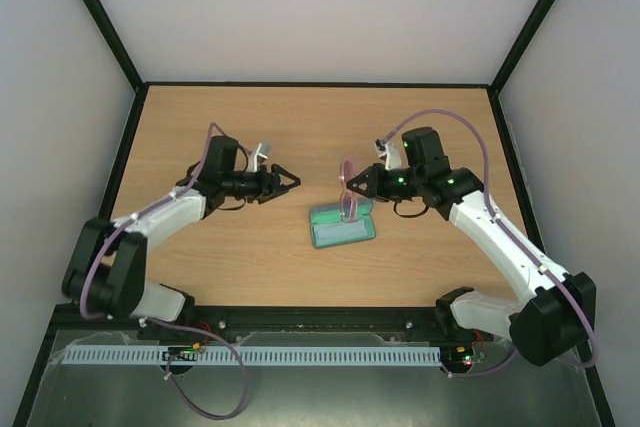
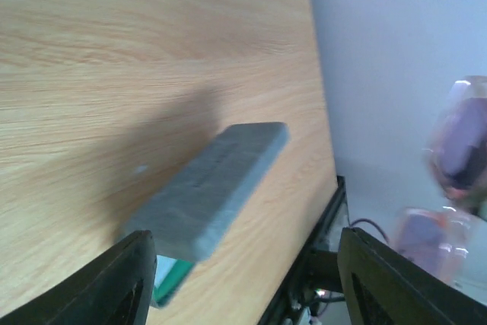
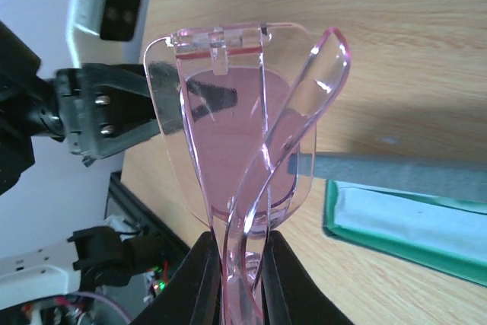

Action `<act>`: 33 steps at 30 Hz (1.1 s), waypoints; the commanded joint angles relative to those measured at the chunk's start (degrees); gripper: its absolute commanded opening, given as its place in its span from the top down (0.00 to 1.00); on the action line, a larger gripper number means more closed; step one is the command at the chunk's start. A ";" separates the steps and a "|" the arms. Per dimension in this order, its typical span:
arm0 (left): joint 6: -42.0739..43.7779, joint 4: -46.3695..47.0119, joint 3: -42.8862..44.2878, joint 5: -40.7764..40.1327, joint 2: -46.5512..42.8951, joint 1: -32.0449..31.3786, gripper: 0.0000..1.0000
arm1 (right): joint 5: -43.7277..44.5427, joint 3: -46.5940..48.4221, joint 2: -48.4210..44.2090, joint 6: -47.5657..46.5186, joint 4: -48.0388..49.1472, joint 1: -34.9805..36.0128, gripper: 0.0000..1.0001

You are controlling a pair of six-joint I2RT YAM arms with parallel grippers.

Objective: Organize the sunglasses
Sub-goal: Adjust the sunglasses, then adjust the sunglasses case at the center of the board.

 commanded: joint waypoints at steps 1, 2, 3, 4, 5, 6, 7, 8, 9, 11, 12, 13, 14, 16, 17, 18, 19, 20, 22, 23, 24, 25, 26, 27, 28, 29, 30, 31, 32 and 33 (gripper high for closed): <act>1.49 2.59 0.02 -3.43 7.15 -0.10 0.39 | 6.37 -0.74 -2.55 0.03 -4.55 -1.25 0.99; 1.64 2.73 0.53 -3.59 9.05 -0.35 0.45 | 7.13 -1.02 -2.82 0.32 -4.67 -1.52 0.99; 1.59 3.28 0.80 -3.83 10.58 -0.66 0.50 | 7.48 -1.52 -3.08 0.58 -4.63 -1.85 0.99; 1.46 4.02 0.87 -4.10 12.04 -0.89 0.52 | 7.68 -1.98 -3.34 0.85 -4.42 -2.06 0.99; 1.30 4.97 0.89 -4.37 13.42 -1.24 0.55 | 7.79 -2.35 -3.67 1.00 -4.23 -2.32 0.99; 1.17 5.57 1.00 -4.55 14.65 -1.46 0.57 | 7.93 -2.68 -3.90 1.24 -4.11 -2.44 0.99; 1.14 6.00 1.17 -4.66 16.04 -1.65 0.59 | 8.13 -2.94 -4.16 1.43 -4.09 -2.53 0.99; 1.08 6.43 1.34 -4.91 17.19 -1.87 0.61 | 8.56 -3.15 -4.36 1.53 -4.19 -2.64 0.99; 0.99 6.81 1.40 -5.21 18.22 -2.02 0.63 | 8.96 -3.29 -4.54 1.61 -4.34 -2.78 0.99; 1.02 7.48 1.59 -5.81 20.12 -2.36 0.65 | 10.35 -3.44 -4.89 1.79 -4.88 -3.20 0.99; 1.02 7.81 1.65 -5.95 21.02 -2.56 0.66 | 11.16 -3.62 -5.11 1.86 -5.33 -3.46 0.99; 0.99 8.06 1.83 -6.04 21.99 -2.78 0.67 | 11.87 -3.77 -5.29 1.88 -5.64 -3.93 0.99; 1.03 8.32 1.94 -6.16 22.59 -3.07 0.67 | 12.79 -4.00 -5.54 2.04 -5.95 -4.29 0.99; 1.04 8.56 2.09 -6.55 23.45 -3.69 0.68 | 14.51 -4.67 -5.94 2.20 -6.70 -5.09 0.99; 1.02 8.70 2.08 -6.75 23.66 -4.03 0.68 | 15.53 -5.07 -6.09 2.25 -7.05 -5.34 0.99; 0.99 8.79 2.17 -6.86 23.92 -4.31 0.68 | 16.45 -5.57 -6.26 2.37 -7.43 -5.60 0.99; 0.93 8.95 2.10 -6.91 24.06 -4.60 0.68 | 17.34 -6.06 -6.43 2.45 -7.53 -5.71 0.99; 0.89 9.08 2.10 -6.98 24.21 -4.84 0.68 | 18.08 -6.77 -6.69 2.43 -7.45 -5.88 0.99; 0.72 9.20 2.04 -7.09 24.35 -5.61 0.68 | 19.24 -8.54 -7.59 4.04 -6.98 -6.08 0.99; 0.79 9.20 2.08 -7.13 24.36 -5.80 0.69 | 19.58 -9.02 -7.81 4.39 -6.61 -6.15 0.99; 0.74 9.20 1.86 -7.24 24.30 -6.19 0.69 | 20.08 -9.96 -8.26 4.83 -6.43 -6.22 0.99; 0.74 9.20 1.58 -7.41 24.21 -6.45 0.69 | 20.56 -10.40 -8.49 5.09 -6.34 -6.26 0.99; 0.75 9.27 1.39 -7.50 24.04 -6.62 0.69 | 20.92 -10.76 -8.67 5.25 -6.28 -6.31 0.99; 0.64 9.52 1.03 -7.59 23.89 -6.80 0.69 | 21.40 -11.07 -8.78 5.40 -6.25 -6.38 0.99; 0.44 9.86 0.71 -7.66 23.71 -7.01 0.69 | 21.77 -11.31 -8.79 5.42 -6.30 -6.44 0.99; 0.20 10.24 0.32 -7.65 23.66 -7.20 0.69 | 22.20 -11.49 -8.72 5.46 -6.33 -6.52 0.99; 0.10 10.58 0.01 -7.67 23.58 -7.48 0.69 | 22.75 -11.66 -8.65 5.53 -6.42 -6.60 0.99; -0.05 10.87 -0.30 -7.71 23.57 -7.67 0.69 | 22.93 -11.92 -8.70 5.59 -6.37 -6.70 0.98; -0.28 11.24 -0.74 -7.77 23.57 -7.92 0.69 | 23.00 -12.13 -8.71 5.74 -6.20 -6.77 0.99; -0.52 11.61 -1.12 -7.71 23.50 -8.18 0.69 | 23.16 -12.36 -8.71 5.84 -6.08 -6.79 0.99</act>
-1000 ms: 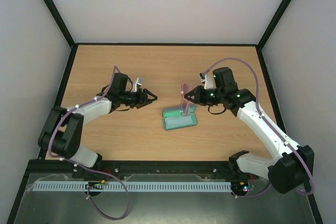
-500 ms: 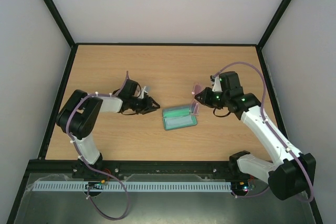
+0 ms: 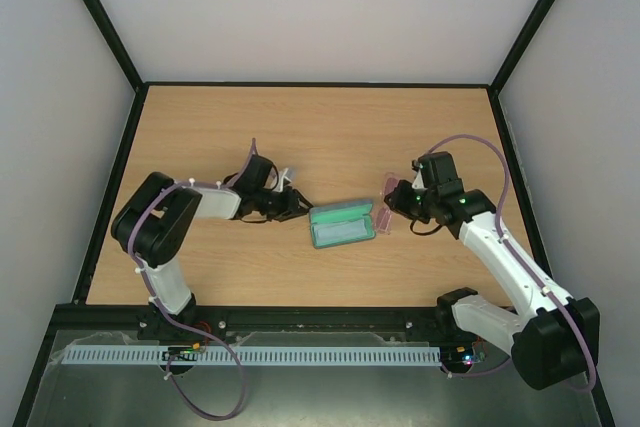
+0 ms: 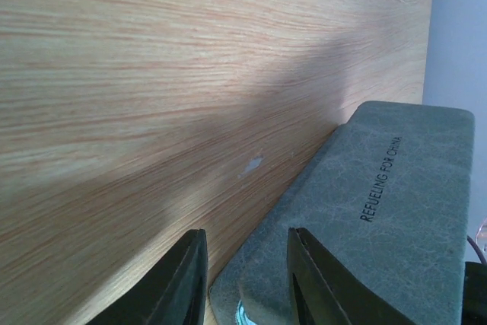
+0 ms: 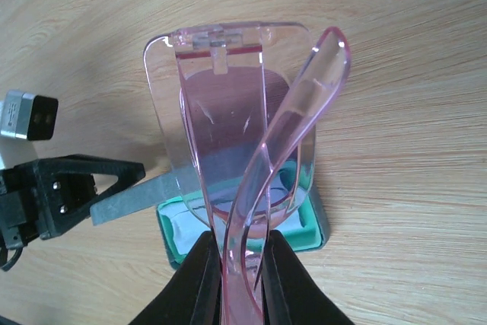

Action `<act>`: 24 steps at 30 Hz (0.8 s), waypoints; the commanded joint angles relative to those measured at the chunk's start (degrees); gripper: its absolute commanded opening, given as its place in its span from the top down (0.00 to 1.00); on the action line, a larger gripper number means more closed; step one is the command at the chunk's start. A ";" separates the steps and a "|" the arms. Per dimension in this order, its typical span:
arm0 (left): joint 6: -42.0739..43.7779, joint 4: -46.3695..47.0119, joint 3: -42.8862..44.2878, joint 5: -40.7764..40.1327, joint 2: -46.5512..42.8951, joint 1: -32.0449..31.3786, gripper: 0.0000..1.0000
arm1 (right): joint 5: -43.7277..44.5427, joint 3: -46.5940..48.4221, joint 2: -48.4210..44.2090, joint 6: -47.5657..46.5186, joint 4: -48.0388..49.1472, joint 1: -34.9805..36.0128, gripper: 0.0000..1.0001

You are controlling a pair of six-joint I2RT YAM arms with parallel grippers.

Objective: Organize the sunglasses
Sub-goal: Adjust the sunglasses case at the center of the board.

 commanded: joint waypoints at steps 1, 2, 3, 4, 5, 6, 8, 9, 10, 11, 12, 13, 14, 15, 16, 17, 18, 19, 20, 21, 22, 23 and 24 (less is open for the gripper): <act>-0.87 2.82 -1.94 -0.36 -0.16 -1.06 0.69 | 2.14 -1.42 -0.92 1.15 -0.95 -0.52 0.99; -1.08 3.14 -2.34 -0.42 -0.22 -1.29 0.69 | 2.15 -1.60 -0.85 1.23 -0.80 -0.54 0.99; -1.29 3.50 -2.55 -0.45 -0.32 -1.50 0.69 | 2.18 -1.90 -0.84 1.26 -0.71 -0.58 0.99; -1.43 3.74 -2.90 -0.46 -0.42 -1.77 0.69 | 2.19 -2.13 -0.77 1.24 -0.57 -0.61 0.99; -1.67 4.09 -3.21 -0.45 -0.57 -2.11 0.69 | 2.19 -2.26 -0.69 1.26 -0.40 -0.57 0.99; -1.92 4.44 -3.55 -0.53 -0.67 -2.31 0.69 | 2.17 -2.44 -0.64 1.29 -0.37 -0.56 0.99; -2.39 5.05 -4.15 -0.61 -0.99 -2.86 0.69 | 2.19 -2.81 -0.66 1.36 -0.11 -0.58 0.99; -2.51 5.27 -4.43 -0.56 -1.11 -3.16 0.69 | 2.23 -2.94 -0.58 1.38 0.02 -0.61 0.99; -2.61 5.43 -4.63 -0.62 -1.26 -3.49 0.69 | 2.27 -3.04 -0.50 1.37 0.01 -0.61 0.99; -2.75 5.46 -4.73 -0.73 -1.37 -3.79 0.69 | 2.27 -3.15 -0.41 1.32 0.09 -0.61 0.99; -2.84 5.49 -4.82 -0.84 -1.48 -4.25 0.69 | 2.27 -3.24 -0.34 1.37 0.24 -0.61 0.99; -3.01 5.49 -4.90 -0.95 -1.57 -4.63 0.69 | 2.23 -3.36 -0.26 1.33 0.37 -0.61 0.99; -3.21 5.65 -5.08 -1.11 -1.70 -5.06 0.69 | 2.27 -3.42 -0.16 1.37 0.36 -0.59 0.99; -3.49 5.93 -5.26 -1.19 -1.81 -5.58 0.69 | 2.27 -3.51 -0.06 1.38 0.49 -0.61 0.99; -3.88 6.34 -5.47 -1.31 -1.96 -5.93 0.69 | 2.21 -3.57 0.03 1.38 0.56 -0.61 0.99; -4.25 6.75 -5.86 -1.47 -2.08 -6.46 0.69 | 2.11 -3.68 0.16 1.38 0.62 -0.60 0.99; -4.63 7.14 -6.03 -1.71 -2.09 -7.04 0.69 | 2.10 -3.82 0.21 1.34 0.76 -0.61 0.99; -4.96 7.42 -6.06 -1.83 -2.08 -7.69 0.69 | 2.10 -3.94 0.25 1.37 0.82 -0.61 0.99; -5.30 7.71 -6.22 -1.98 -2.01 -8.38 0.69 | 2.10 -4.08 0.27 1.38 0.86 -0.61 0.99; -5.61 8.03 -6.19 -2.09 -1.91 -9.04 0.69 | 2.14 -4.20 0.30 1.37 0.92 -0.61 0.99; -5.88 8.26 -6.09 -2.17 -1.66 -9.73 0.69 | 2.18 -4.35 0.31 1.38 0.97 -0.61 0.99; -6.22 8.50 -5.97 -2.27 -1.42 -10.36 0.69 | 2.25 -4.46 0.31 1.33 1.03 -0.60 0.99; -6.50 8.71 -5.93 -2.41 -1.22 -11.22 0.69 | 2.27 -4.64 0.39 1.36 1.13 -0.57 0.99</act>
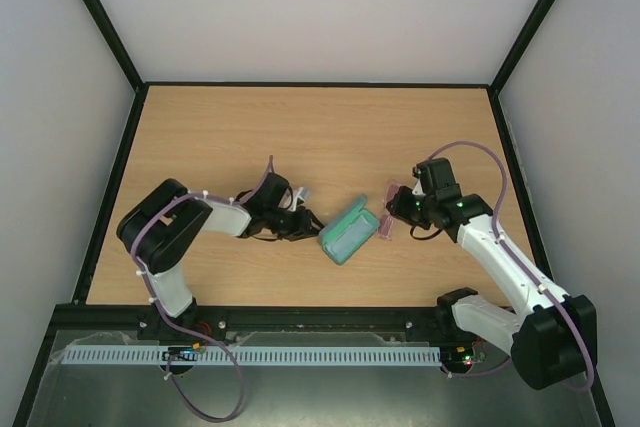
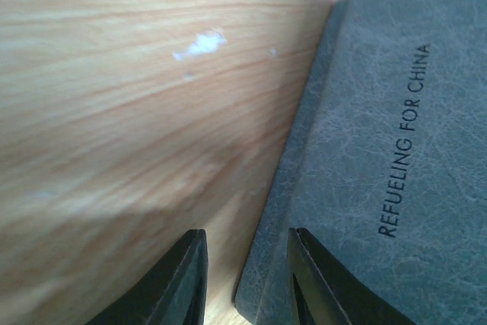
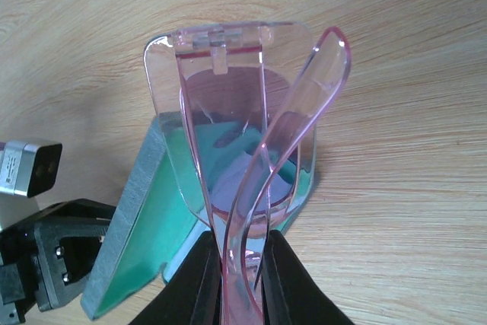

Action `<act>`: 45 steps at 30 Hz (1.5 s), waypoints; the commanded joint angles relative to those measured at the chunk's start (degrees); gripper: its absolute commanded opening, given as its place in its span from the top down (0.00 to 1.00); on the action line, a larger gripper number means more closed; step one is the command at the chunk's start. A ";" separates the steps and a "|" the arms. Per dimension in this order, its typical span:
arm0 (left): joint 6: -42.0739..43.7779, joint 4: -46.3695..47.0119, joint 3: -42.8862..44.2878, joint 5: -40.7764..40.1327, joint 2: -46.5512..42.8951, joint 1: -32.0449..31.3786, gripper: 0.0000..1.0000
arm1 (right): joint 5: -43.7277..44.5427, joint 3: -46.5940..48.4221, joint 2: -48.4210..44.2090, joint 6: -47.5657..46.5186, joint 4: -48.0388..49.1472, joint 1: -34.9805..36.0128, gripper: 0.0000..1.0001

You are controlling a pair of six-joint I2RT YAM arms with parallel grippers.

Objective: Organize the sunglasses
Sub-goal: Adjust the sunglasses case at the center of the board.

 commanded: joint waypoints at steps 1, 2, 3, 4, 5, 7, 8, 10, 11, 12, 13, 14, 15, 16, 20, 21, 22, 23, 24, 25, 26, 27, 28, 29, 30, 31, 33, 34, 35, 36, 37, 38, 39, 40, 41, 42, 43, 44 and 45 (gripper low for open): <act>-1.60 2.75 -0.43 -0.86 -0.46 -2.95 0.69 | 0.61 -1.26 0.28 0.52 0.12 -0.17 0.99; -1.94 3.11 -0.51 -0.98 -0.23 -3.48 0.69 | 0.65 -1.35 0.28 0.53 0.11 -0.17 0.99; -2.26 3.49 -0.53 -1.01 -0.10 -4.00 0.69 | 0.66 -1.48 0.28 0.45 0.11 -0.18 0.99; -2.56 3.77 -0.52 -1.13 0.05 -4.55 0.69 | 0.72 -1.68 0.27 0.44 0.13 -0.18 0.99; -2.89 4.02 -0.51 -1.32 0.22 -5.02 0.69 | 0.74 -1.83 0.35 0.43 0.13 -0.18 0.99; -3.46 4.59 -0.56 -1.53 0.24 -6.08 0.69 | 0.67 -2.09 0.54 0.36 0.34 -0.16 0.99; -3.73 4.80 -0.54 -1.61 0.33 -6.52 0.69 | 0.58 -2.24 0.54 0.27 0.38 -0.17 0.99; -4.14 5.19 -0.38 -1.78 0.50 -7.37 0.69 | 0.41 -2.40 0.84 0.10 0.52 -0.18 0.99; -4.23 5.26 -0.32 -1.80 0.54 -7.67 0.69 | 0.33 -2.49 0.95 -0.03 0.62 -0.11 0.98; -4.57 5.49 -0.34 -1.80 0.63 -7.96 0.69 | 0.18 -2.55 1.10 -0.14 0.65 -0.17 0.99; -4.85 5.90 -0.35 -1.73 0.70 -8.22 0.69 | -0.03 -2.67 1.28 -0.18 0.70 -0.17 0.99; -5.07 6.20 -0.26 -1.64 0.72 -8.49 0.69 | -0.31 -2.69 1.48 -0.18 0.78 -0.11 0.98; -5.31 6.46 -0.27 -1.58 0.79 -8.75 0.69 | -0.63 -2.73 1.65 -0.29 0.95 -0.17 0.99; -5.50 6.53 -0.15 -1.61 0.81 -8.93 0.69 | -0.90 -2.82 1.81 -0.34 1.10 -0.17 0.99; -5.90 6.62 -0.17 -1.37 0.61 -9.64 0.68 | -1.52 -3.23 1.86 -0.12 1.97 -0.17 0.99; -5.95 6.71 -0.30 -1.50 0.49 -9.77 0.68 | -1.54 -3.27 1.89 -0.11 2.05 -0.14 0.99; -6.03 6.82 -0.39 -1.53 0.46 -9.87 0.68 | -1.55 -3.23 1.99 -0.17 2.07 -0.17 0.99; -6.15 6.95 -0.37 -1.54 0.51 -9.92 0.68 | -1.50 -3.17 2.10 -0.33 2.06 -0.17 0.99; -6.22 7.13 -0.37 -1.46 0.55 -10.06 0.68 | -1.35 -3.07 2.23 -0.47 1.98 -0.18 0.99; -6.33 7.19 -0.28 -1.41 0.69 -10.12 0.68 | -1.33 -2.92 2.35 -0.60 1.90 -0.15 0.99; -6.39 7.25 -0.17 -1.41 0.72 -10.18 0.68 | -1.47 -2.75 2.53 -0.71 1.85 -0.17 0.99; -6.43 7.26 -0.10 -1.37 0.68 -10.25 0.68 | -1.54 -2.65 2.61 -0.70 1.80 -0.17 0.99; -6.43 7.17 -0.09 -1.41 0.60 -10.34 0.68 | -1.54 -2.53 2.65 -0.74 1.84 -0.18 0.99; -6.50 7.15 -0.03 -1.44 0.58 -10.51 0.68 | -1.68 -2.49 2.66 -0.73 1.80 -0.18 0.99; -6.52 7.15 -0.16 -1.49 0.41 -10.63 0.68 | -1.83 -2.39 2.66 -0.83 1.81 -0.18 0.99; -6.48 6.99 -0.26 -1.59 0.30 -10.73 0.68 | -1.95 -2.35 2.66 -0.97 1.75 -0.15 0.99; -6.35 6.55 -0.56 -1.75 -0.28 -10.70 0.68 | -2.02 -2.05 2.66 -1.37 1.23 -0.17 0.99; -6.23 6.11 -0.63 -1.91 -0.66 -10.70 0.68 | -1.92 -1.73 2.66 -1.64 0.72 -0.15 0.99; -6.01 5.60 -0.69 -2.20 -1.13 -10.76 0.67 | -1.75 -1.35 2.66 -1.99 0.18 -0.17 0.99; -5.67 4.62 -0.50 -2.82 -1.68 -10.73 0.67 | -1.65 -0.93 2.73 -2.28 -0.52 -0.15 0.99; -5.35 3.26 -0.44 -3.33 -2.31 -10.75 0.67 | -1.64 -0.58 2.74 -2.58 -0.99 -0.15 0.99; -5.11 2.64 -0.42 -3.57 -3.04 -10.75 0.67 | -1.67 -0.32 2.75 -2.63 -1.35 -0.10 0.99; -4.96 1.95 -0.44 -3.82 -3.72 -10.76 0.66 | -1.59 -0.05 2.82 -2.58 -1.67 -0.09 0.99; -4.78 1.29 -0.30 -4.04 -4.44 -10.70 0.65 | -1.53 0.23 2.90 -2.63 -2.06 -0.01 0.99; -4.51 0.41 -0.04 -4.33 -5.06 -10.69 0.64 | -1.54 0.40 3.04 -2.59 -2.22 0.12 0.99; -4.24 -0.40 0.10 -4.54 -5.75 -10.65 0.63 | -1.58 0.47 3.13 -2.60 -2.17 0.40 0.99; -3.97 -1.15 0.23 -4.86 -6.40 -10.64 0.62 | -1.62 0.62 3.49 -2.59 -2.22 0.76 0.99; -3.60 -2.05 0.49 -5.06 -7.05 -10.56 0.61 | -1.63 0.83 4.01 -2.61 -2.28 1.35 0.99; -3.30 -2.74 0.72 -5.32 -7.47 -10.55 0.61 | -1.56 1.09 4.62 -2.59 -2.27 1.89 0.99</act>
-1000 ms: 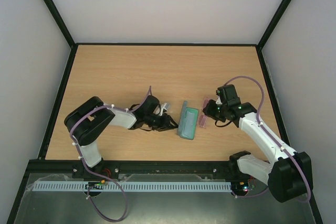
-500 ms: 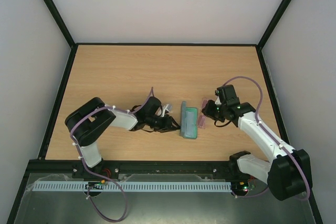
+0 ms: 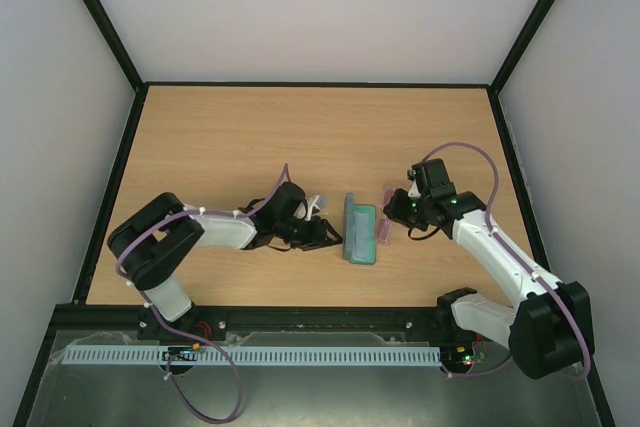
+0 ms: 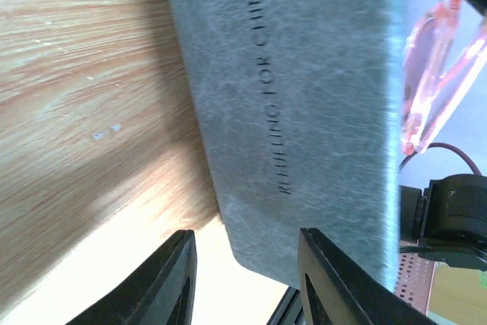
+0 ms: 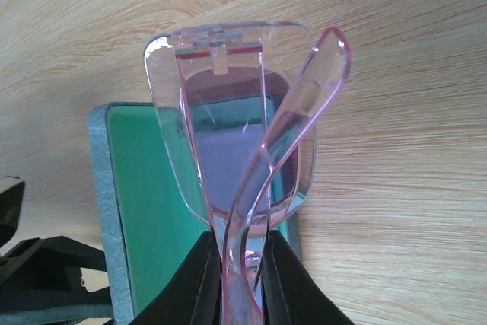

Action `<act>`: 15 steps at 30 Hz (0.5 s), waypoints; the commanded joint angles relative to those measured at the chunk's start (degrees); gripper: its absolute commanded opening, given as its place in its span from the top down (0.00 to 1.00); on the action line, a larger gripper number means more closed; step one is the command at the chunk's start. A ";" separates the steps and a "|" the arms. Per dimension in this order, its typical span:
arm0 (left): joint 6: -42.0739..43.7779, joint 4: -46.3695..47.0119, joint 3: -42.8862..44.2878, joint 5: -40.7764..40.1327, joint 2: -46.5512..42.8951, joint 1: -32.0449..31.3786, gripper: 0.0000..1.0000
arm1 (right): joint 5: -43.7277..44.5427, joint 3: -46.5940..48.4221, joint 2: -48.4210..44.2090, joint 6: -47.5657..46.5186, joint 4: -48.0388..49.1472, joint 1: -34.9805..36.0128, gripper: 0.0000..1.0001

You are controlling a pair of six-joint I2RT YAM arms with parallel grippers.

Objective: Organize the sunglasses
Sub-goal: Adjust the sunglasses case at the center of the board, then place the sunglasses in the sunglasses case.

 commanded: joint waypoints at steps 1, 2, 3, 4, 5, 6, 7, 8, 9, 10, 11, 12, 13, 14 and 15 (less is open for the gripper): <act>2.34 -4.34 0.92 -1.72 -3.31 -0.04 0.60 | -0.14 2.59 2.57 -0.82 -3.08 2.30 0.99; 2.61 -4.86 1.10 -1.79 -3.54 0.12 0.60 | 0.11 2.84 3.19 -0.71 -3.04 3.11 0.99; 2.81 -5.32 1.19 -1.95 -3.79 0.34 0.60 | 0.55 3.06 3.84 -0.42 -2.89 3.93 0.99; 2.99 -5.65 1.19 -2.01 -4.02 0.54 0.59 | 0.74 3.33 4.52 -0.32 -2.87 4.69 0.99; 3.12 -6.01 1.10 -2.25 -4.29 0.74 0.59 | 1.20 3.55 5.15 -0.21 -2.74 5.39 0.99; 3.28 -6.37 0.96 -2.50 -4.61 0.98 0.59 | 1.57 3.86 5.96 -0.05 -2.79 6.17 0.99; 3.39 -6.66 0.71 -2.62 -4.97 1.24 0.59 | 1.83 4.16 6.78 0.02 -2.84 6.81 0.99; 3.41 -6.88 0.44 -2.75 -5.32 1.50 0.58 | 2.06 4.38 7.56 0.22 -2.88 7.32 0.99; 3.46 -7.09 0.14 -2.84 -5.66 1.76 0.58 | 2.32 4.66 8.31 0.32 -2.86 7.88 0.99; 3.49 -7.14 -0.16 -2.85 -5.97 2.13 0.57 | 2.59 4.87 9.01 0.53 -2.86 8.42 0.99; 3.53 -7.18 -0.44 -2.85 -6.32 2.38 0.57 | 2.78 5.07 10.05 0.75 -2.86 9.13 0.99; 3.57 -7.27 -0.71 -2.85 -6.67 2.60 0.57 | 2.91 5.37 10.87 1.02 -2.92 9.59 0.99; 3.70 -7.35 -0.83 -2.79 -6.92 2.78 0.57 | 3.04 5.54 11.61 1.21 -2.92 9.98 0.99; 3.75 -7.44 -0.95 -2.77 -7.20 2.93 0.57 | 3.41 5.74 12.44 1.53 -2.96 10.60 0.99; 3.83 -7.53 -0.93 -2.69 -7.31 3.05 0.56 | 3.72 5.83 13.16 1.80 -2.86 11.08 0.99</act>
